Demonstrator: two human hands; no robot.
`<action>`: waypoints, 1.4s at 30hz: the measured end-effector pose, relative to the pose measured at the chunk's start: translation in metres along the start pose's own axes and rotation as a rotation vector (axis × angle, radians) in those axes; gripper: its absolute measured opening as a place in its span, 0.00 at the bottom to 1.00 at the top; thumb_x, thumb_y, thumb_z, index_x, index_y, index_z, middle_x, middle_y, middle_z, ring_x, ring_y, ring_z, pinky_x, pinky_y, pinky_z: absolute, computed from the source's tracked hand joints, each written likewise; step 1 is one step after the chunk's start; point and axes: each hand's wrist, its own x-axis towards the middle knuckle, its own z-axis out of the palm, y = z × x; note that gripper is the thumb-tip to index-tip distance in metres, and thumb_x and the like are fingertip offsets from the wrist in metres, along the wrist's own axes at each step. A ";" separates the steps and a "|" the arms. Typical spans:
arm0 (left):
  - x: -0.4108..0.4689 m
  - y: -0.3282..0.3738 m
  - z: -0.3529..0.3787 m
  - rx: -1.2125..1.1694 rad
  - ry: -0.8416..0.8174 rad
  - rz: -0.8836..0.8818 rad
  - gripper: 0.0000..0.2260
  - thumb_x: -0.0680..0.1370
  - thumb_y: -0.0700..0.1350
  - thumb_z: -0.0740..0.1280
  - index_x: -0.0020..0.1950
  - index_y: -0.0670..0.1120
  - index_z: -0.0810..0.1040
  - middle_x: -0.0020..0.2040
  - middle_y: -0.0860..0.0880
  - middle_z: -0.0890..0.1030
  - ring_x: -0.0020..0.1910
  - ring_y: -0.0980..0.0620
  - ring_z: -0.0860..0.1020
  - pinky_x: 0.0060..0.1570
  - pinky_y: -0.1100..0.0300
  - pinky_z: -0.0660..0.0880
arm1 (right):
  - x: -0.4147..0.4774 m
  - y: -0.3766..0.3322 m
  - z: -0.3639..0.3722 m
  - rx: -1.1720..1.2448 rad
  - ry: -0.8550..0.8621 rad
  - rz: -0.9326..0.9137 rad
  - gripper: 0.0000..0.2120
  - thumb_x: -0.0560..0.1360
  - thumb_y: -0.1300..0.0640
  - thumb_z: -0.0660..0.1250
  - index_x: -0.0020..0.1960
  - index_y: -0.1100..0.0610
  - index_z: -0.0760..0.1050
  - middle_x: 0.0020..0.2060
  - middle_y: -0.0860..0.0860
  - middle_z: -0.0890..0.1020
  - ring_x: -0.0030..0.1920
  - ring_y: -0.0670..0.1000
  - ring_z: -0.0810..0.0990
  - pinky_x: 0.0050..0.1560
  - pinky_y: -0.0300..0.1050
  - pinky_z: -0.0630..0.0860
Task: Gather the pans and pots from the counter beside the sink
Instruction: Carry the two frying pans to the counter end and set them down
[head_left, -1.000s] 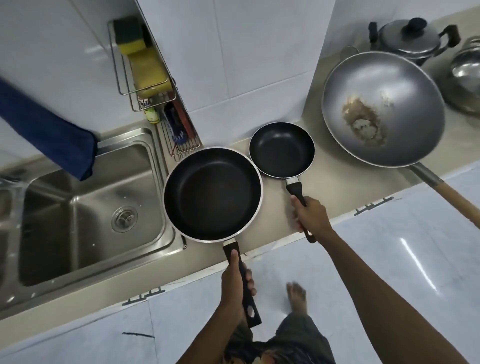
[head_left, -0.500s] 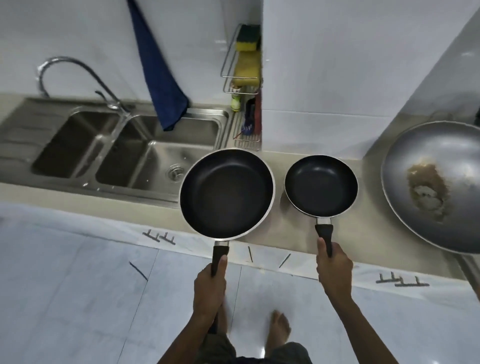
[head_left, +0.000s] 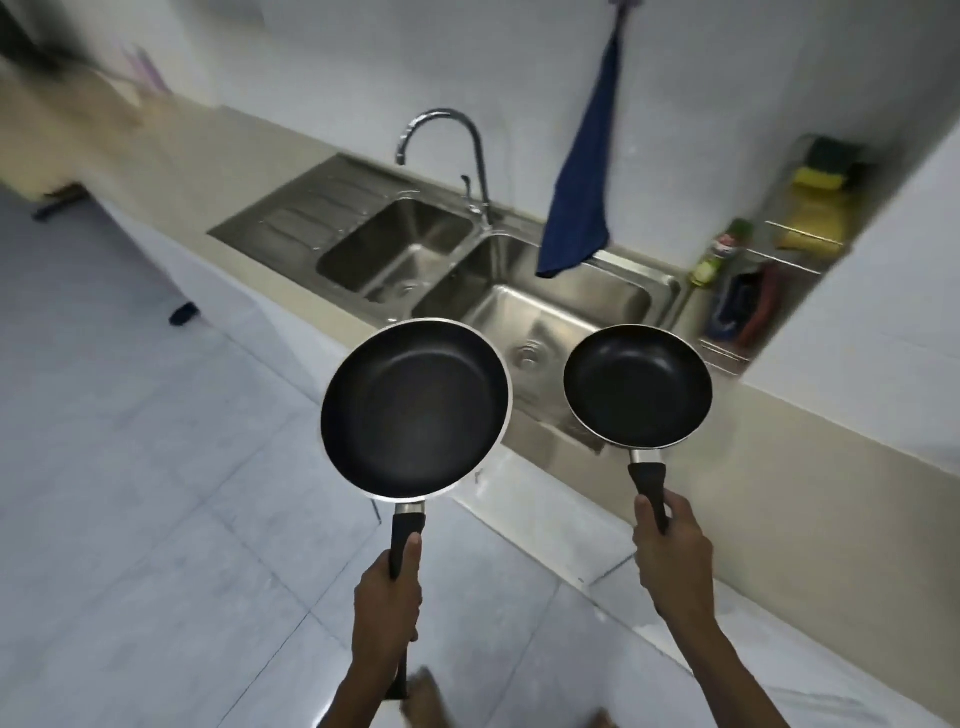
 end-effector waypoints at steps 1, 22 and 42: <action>0.011 -0.007 -0.020 -0.016 0.019 -0.012 0.26 0.80 0.63 0.63 0.42 0.40 0.79 0.25 0.49 0.75 0.22 0.53 0.74 0.21 0.61 0.73 | -0.003 -0.011 0.020 0.007 -0.013 -0.008 0.11 0.80 0.46 0.63 0.59 0.50 0.75 0.35 0.55 0.82 0.31 0.56 0.79 0.32 0.52 0.79; 0.261 -0.041 -0.336 -0.177 0.272 -0.073 0.26 0.78 0.65 0.65 0.39 0.42 0.76 0.27 0.49 0.76 0.22 0.54 0.74 0.23 0.60 0.74 | -0.030 -0.248 0.419 0.065 -0.362 -0.242 0.08 0.81 0.50 0.64 0.59 0.50 0.75 0.28 0.51 0.79 0.21 0.44 0.73 0.22 0.42 0.71; 0.666 0.053 -0.549 -0.182 0.251 -0.113 0.22 0.80 0.61 0.65 0.40 0.42 0.76 0.27 0.49 0.75 0.23 0.55 0.74 0.25 0.58 0.75 | 0.098 -0.512 0.820 0.057 -0.371 -0.204 0.16 0.81 0.50 0.65 0.67 0.47 0.69 0.34 0.56 0.81 0.26 0.49 0.76 0.24 0.41 0.75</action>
